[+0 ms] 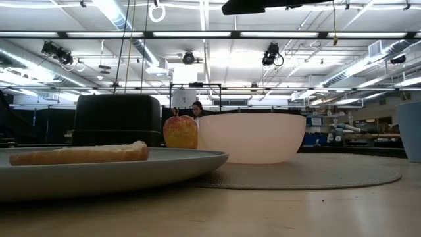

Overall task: Arrange a breakfast setting
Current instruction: Put the black spoon on the brown table mat to right of the orange bowl

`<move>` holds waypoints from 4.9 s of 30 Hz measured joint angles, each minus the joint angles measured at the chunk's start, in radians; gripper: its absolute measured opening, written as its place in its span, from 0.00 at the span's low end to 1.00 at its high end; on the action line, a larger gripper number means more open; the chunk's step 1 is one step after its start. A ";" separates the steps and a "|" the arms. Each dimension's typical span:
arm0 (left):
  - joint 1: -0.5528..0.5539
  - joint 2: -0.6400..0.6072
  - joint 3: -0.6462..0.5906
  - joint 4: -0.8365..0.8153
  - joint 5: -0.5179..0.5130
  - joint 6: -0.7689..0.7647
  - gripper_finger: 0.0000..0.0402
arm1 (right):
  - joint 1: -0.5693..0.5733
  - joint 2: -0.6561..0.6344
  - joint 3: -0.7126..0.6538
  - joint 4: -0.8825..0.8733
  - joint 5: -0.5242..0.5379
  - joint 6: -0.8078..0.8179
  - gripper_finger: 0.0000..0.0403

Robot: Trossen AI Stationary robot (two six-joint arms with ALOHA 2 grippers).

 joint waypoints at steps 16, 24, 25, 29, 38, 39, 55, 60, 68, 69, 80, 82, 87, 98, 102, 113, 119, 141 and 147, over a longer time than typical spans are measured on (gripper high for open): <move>0.038 -0.001 -0.001 -0.010 -0.027 0.005 0.17 | 0.000 0.000 0.000 0.000 0.002 -0.001 0.99; 0.042 -0.001 -0.001 -0.010 -0.026 0.024 0.07 | 0.000 0.000 0.000 0.000 0.002 -0.001 0.99; 0.042 -0.001 -0.001 -0.009 -0.026 0.024 0.05 | 0.000 0.000 0.000 0.000 0.002 -0.001 0.99; 0.042 -0.001 -0.001 -0.008 -0.021 0.032 0.02 | 0.000 0.000 0.000 0.000 0.003 -0.001 0.99; 0.042 -0.009 -0.002 -0.009 0.026 0.039 0.04 | 0.000 0.000 0.000 0.000 0.003 -0.001 0.99; 0.042 -0.014 -0.002 -0.009 0.026 0.039 0.04 | 0.000 0.000 0.000 0.000 0.003 -0.001 0.99; 0.053 -0.115 -0.002 -0.020 0.029 0.055 0.04 | 0.000 0.000 0.000 0.000 0.000 0.002 0.99; 0.066 -0.172 -0.002 -0.020 0.029 0.062 0.04 | 0.000 0.000 0.000 0.000 -0.001 0.002 0.99; 0.069 -0.298 -0.002 -0.030 0.037 0.065 0.04 | 0.000 0.000 0.000 0.000 -0.059 0.003 0.99; 0.069 -0.313 -0.002 -0.031 0.037 0.065 0.04 | 0.000 0.000 0.000 0.000 -0.066 0.003 0.99; 0.068 -0.448 -0.002 -0.054 0.042 0.088 0.03 | -0.003 0.000 0.000 0.026 -0.082 0.003 0.99; 0.068 -0.462 -0.002 -0.046 0.042 0.089 0.03 | -0.008 0.000 0.000 0.071 -0.083 0.003 0.99; 0.068 -0.490 0.040 -0.030 0.042 0.076 0.03 | -0.033 0.001 0.000 0.289 -0.083 0.016 0.99; 0.088 -0.483 0.171 -0.190 -0.511 0.178 0.03 | -0.081 0.001 0.000 0.374 -0.073 0.101 0.99; 0.141 -0.452 0.096 -0.216 -0.687 0.309 0.03 | -0.070 0.001 0.000 0.370 0.085 0.118 0.99; 0.349 -0.321 -0.265 0.092 -1.102 0.615 0.03 | -0.029 0.170 0.000 0.470 0.268 0.051 0.89; 0.489 -0.240 -0.382 0.443 -1.130 0.880 0.03 | -0.031 0.282 0.000 0.616 0.373 -0.138 0.80; 0.698 -0.161 -0.385 0.728 -1.177 1.355 0.03 | -0.073 0.330 0.000 0.468 0.442 -0.148 0.48; 0.694 -0.161 -0.384 0.728 -1.178 1.344 0.03 | -0.054 0.330 0.000 0.465 0.480 -0.175 0.37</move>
